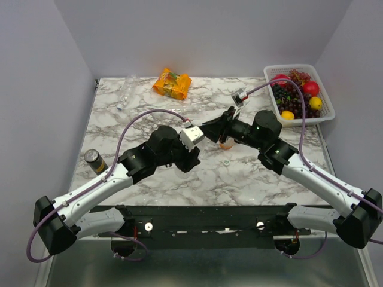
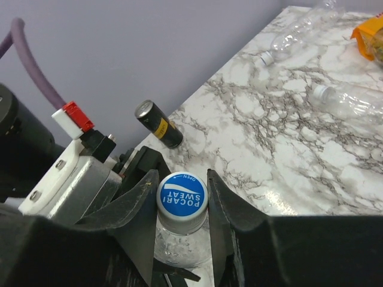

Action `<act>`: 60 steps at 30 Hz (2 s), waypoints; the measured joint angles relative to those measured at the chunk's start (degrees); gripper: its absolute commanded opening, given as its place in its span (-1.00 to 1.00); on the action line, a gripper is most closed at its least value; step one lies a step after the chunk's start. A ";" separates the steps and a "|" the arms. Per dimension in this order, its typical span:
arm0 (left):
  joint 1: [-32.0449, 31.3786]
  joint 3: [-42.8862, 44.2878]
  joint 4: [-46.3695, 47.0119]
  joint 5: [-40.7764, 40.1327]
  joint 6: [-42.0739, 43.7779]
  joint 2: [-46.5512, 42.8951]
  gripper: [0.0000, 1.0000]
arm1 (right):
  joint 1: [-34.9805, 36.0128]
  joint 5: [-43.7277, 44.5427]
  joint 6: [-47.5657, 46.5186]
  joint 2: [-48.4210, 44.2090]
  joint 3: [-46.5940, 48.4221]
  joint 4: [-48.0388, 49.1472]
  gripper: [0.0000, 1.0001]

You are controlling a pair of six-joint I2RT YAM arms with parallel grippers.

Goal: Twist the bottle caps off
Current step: Unscrew the bottle cap from the plastic bottle.

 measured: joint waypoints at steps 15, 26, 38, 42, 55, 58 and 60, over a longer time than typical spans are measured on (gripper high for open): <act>6.56 -1.68 7.37 41.20 -3.56 -1.95 -0.21 | -7.37 -31.41 0.61 -4.57 -4.81 17.16 -0.79; 6.80 -2.84 14.05 51.34 -7.80 -0.52 -0.21 | -8.92 -37.07 9.73 -5.01 -9.03 32.26 -0.78; 6.75 -2.86 18.29 53.09 -9.44 -0.44 -0.21 | -10.23 -38.25 10.10 -7.23 -9.14 32.92 -0.72; 6.73 -2.86 16.96 52.06 -7.89 -0.44 -0.21 | -10.34 -38.36 9.11 -7.23 -9.14 32.06 -0.55; 5.97 -2.47 10.80 43.34 -3.17 -0.42 -0.22 | -10.86 -34.18 1.64 -9.57 -7.93 20.06 0.49; 5.97 -1.90 9.66 40.46 -2.58 -0.42 -0.21 | -10.86 -31.34 0.39 -10.40 -7.76 16.70 0.52; 5.97 -1.81 9.25 38.64 -2.29 -0.44 -0.21 | -10.86 -28.65 -0.74 -10.97 -7.19 13.60 0.53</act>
